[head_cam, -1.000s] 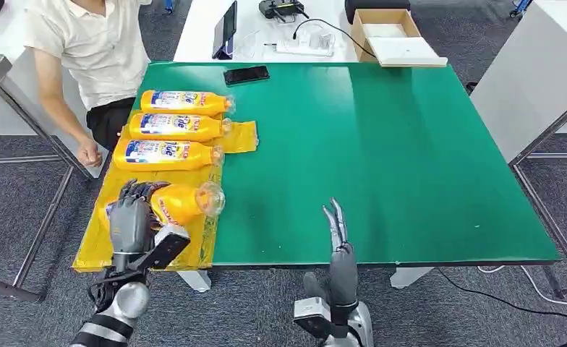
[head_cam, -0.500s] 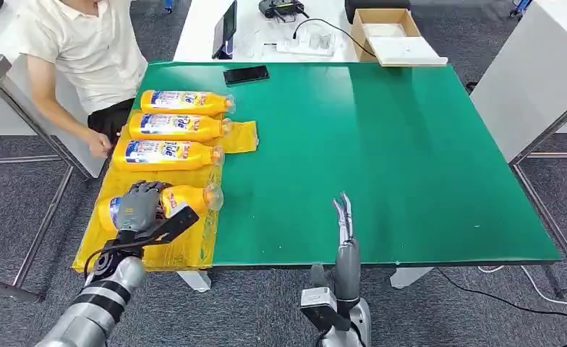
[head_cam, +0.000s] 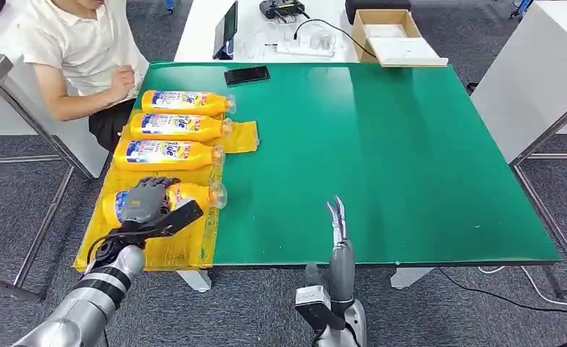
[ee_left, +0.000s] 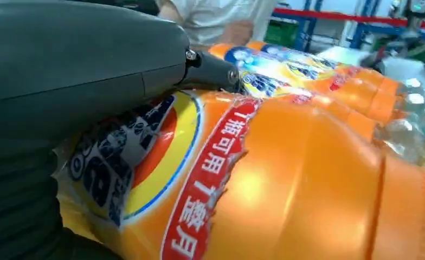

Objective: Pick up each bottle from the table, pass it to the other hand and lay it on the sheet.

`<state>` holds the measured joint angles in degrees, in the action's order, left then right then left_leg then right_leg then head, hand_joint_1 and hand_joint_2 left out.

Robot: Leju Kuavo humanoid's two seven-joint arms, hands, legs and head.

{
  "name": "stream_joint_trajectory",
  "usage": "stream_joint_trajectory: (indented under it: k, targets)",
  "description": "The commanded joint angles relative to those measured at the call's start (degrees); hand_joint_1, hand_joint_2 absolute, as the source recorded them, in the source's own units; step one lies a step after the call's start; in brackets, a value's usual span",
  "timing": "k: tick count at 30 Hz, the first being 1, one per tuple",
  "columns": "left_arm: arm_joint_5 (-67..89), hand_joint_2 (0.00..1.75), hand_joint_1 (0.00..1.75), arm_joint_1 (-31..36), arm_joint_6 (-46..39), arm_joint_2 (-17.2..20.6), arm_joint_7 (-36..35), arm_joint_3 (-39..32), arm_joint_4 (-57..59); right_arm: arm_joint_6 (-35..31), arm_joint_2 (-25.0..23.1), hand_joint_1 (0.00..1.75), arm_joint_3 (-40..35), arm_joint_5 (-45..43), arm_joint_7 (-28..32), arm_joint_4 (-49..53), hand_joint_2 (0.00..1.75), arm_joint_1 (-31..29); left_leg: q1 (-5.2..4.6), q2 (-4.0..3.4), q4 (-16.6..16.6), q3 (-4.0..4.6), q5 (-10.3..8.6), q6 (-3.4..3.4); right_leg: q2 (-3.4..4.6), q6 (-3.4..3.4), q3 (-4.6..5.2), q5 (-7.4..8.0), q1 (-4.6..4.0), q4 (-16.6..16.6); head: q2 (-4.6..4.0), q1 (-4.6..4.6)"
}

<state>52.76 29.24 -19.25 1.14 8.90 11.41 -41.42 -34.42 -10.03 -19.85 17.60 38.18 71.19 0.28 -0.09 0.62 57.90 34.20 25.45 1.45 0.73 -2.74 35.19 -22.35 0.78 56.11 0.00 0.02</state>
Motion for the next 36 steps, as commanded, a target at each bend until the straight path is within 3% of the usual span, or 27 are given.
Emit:
stream_joint_trajectory:
  k: [1, 4, 13, 20, 23, 27, 32, 33, 35, 36]
  targets:
    - [0.24, 1.75, 0.00, -1.05, 4.38, 2.37, 0.92, 7.05, -4.54, -0.54, 0.02, 0.00, -0.33, -0.07, 1.82, -5.44, 0.00, -2.52, 0.06, -0.12, -0.05, -0.23, 0.09, -0.08, 0.03, 0.09, -0.22, -0.06, -0.08, -0.06, 0.00, 0.04]
    - [0.24, 1.75, 0.00, -1.05, 4.38, 2.37, 0.92, 7.05, -4.54, -0.54, 0.02, 0.00, -0.33, -0.07, 1.82, -5.44, 0.00, -2.52, 0.07, -0.13, -0.06, -0.23, 0.10, -0.08, 0.03, 0.10, -0.22, -0.07, -0.08, -0.06, 0.00, 0.00]
    - [-1.91, 1.75, 0.00, -6.78, 11.54, 6.47, 2.58, 15.94, -21.86, -4.47, 1.35, 0.00, -1.34, -0.14, 1.82, -5.96, 0.00, -2.66, 0.05, -0.10, -0.02, -0.14, 0.09, -0.08, 0.00, 0.09, -0.14, -0.07, -0.07, -0.03, 0.00, 0.02]
    - [-14.50, 1.75, 0.00, -11.48, 9.89, 5.32, 7.46, 12.35, -31.05, -4.57, 1.63, 0.00, -2.70, -1.78, 1.82, -6.08, 0.00, -3.00, 0.04, -0.14, -0.02, -0.09, 0.08, -0.06, 0.06, 0.08, -0.07, -0.04, -0.06, -0.03, -0.02, 0.02]
    - [-14.86, 1.75, 0.00, -13.96, 5.17, 4.40, 7.83, 11.04, -35.29, -5.09, 2.04, 0.00, -3.32, -2.21, 1.82, -5.45, 0.00, -2.61, 0.04, -0.17, -0.03, -0.12, 0.09, -0.06, 0.08, 0.08, -0.10, -0.05, -0.06, -0.05, 0.00, 0.00]
    - [-20.54, 1.75, 0.00, -17.40, 0.35, 0.46, 10.69, 9.88, -39.51, -1.71, 2.82, 0.00, -4.42, -8.79, 1.82, 2.84, 0.00, -0.34, 0.01, -0.06, -0.02, -0.01, 0.04, -0.04, 0.00, 0.04, 0.00, -0.03, -0.02, -0.03, -0.02, 0.00]
    - [-34.52, 1.75, 0.00, -21.33, 3.41, -2.66, 13.65, 9.24, -44.80, 3.45, 2.82, 0.00, -4.25, -14.55, 1.82, 15.90, 0.00, 2.56, -0.02, -0.07, 0.09, 0.02, 0.15, -0.06, -0.03, 0.06, 0.04, -0.14, 0.00, 0.08, 0.00, 0.02]
    - [-40.85, 1.75, 0.00, -22.01, 5.95, -3.94, 13.05, 9.73, -46.19, -1.26, 3.67, 0.00, -5.58, -11.67, 1.82, 23.21, 0.00, 3.49, 0.01, -0.08, 0.10, -0.07, 0.21, -0.07, -0.04, 0.08, -0.05, -0.18, -0.03, 0.08, 0.00, 0.02]
    - [-40.85, 1.75, 0.00, -22.01, 5.95, -3.94, 13.05, 9.73, -46.19, -1.26, 3.67, 0.00, -5.58, -11.67, 1.82, 23.21, 0.00, 3.49, -0.02, -0.03, 0.07, 0.04, 0.13, -0.06, -0.06, 0.06, 0.05, -0.12, 0.00, 0.06, 0.00, 0.02]
    - [-41.43, 1.75, 0.00, -21.62, 4.53, -5.36, 14.63, 10.62, -45.15, -5.58, 4.46, 0.00, -8.08, -7.93, 1.82, 27.31, 0.00, 3.43, 0.00, -0.03, 0.08, -0.06, 0.18, -0.08, -0.08, 0.09, -0.07, -0.16, -0.03, 0.06, 0.00, 0.02]
